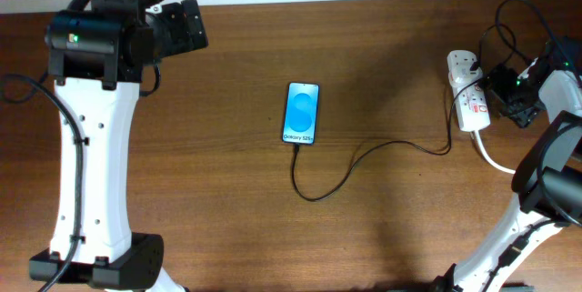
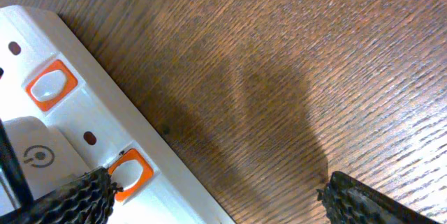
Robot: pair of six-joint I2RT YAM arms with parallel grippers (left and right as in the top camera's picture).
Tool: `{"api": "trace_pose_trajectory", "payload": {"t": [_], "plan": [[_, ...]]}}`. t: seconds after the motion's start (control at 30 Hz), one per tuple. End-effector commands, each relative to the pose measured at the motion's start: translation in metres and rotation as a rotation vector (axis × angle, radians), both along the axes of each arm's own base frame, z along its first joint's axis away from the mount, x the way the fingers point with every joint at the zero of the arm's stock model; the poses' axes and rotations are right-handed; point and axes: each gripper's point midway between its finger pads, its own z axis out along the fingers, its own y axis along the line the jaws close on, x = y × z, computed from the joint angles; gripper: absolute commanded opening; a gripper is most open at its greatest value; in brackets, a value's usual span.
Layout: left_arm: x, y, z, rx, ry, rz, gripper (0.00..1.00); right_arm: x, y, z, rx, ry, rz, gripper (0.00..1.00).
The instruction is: Plug charger to phone and switch on socket
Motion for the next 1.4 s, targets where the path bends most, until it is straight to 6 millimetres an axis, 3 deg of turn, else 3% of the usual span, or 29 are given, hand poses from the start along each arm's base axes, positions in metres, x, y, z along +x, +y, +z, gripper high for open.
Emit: {"api": "trace_pose_trajectory", "payload": {"t": [0.0, 0.27, 0.33, 0.53, 0.8, 1.37], "plan": [[-0.001, 0.002, 0.001, 0.009, -0.002, 0.005, 0.99, -0.016, 0.010, -0.042, 0.026, 0.101, 0.049, 0.98], [-0.001, 0.002, 0.001, 0.009, -0.002, 0.006, 0.99, -0.022, 0.004, -0.043, 0.005, 0.138, -0.015, 0.98], [-0.001, 0.002, 0.001, 0.009, -0.002, 0.005, 0.99, -0.018, -0.004, -0.036, 0.054, 0.100, -0.098, 0.98], [-0.001, 0.001, 0.000, 0.009, -0.001, 0.005, 1.00, -0.023, -0.017, -0.035, 0.017, 0.115, -0.123, 0.98], [-0.001, 0.001, 0.000, 0.009, -0.001, 0.005, 0.99, -0.001, 0.028, -0.035, -0.004, 0.108, 0.042, 0.98], [-0.001, 0.001, 0.000, 0.009, -0.001, 0.003, 0.99, -0.009, 0.052, -0.037, 0.061, 0.152, 0.097, 0.98]]}}
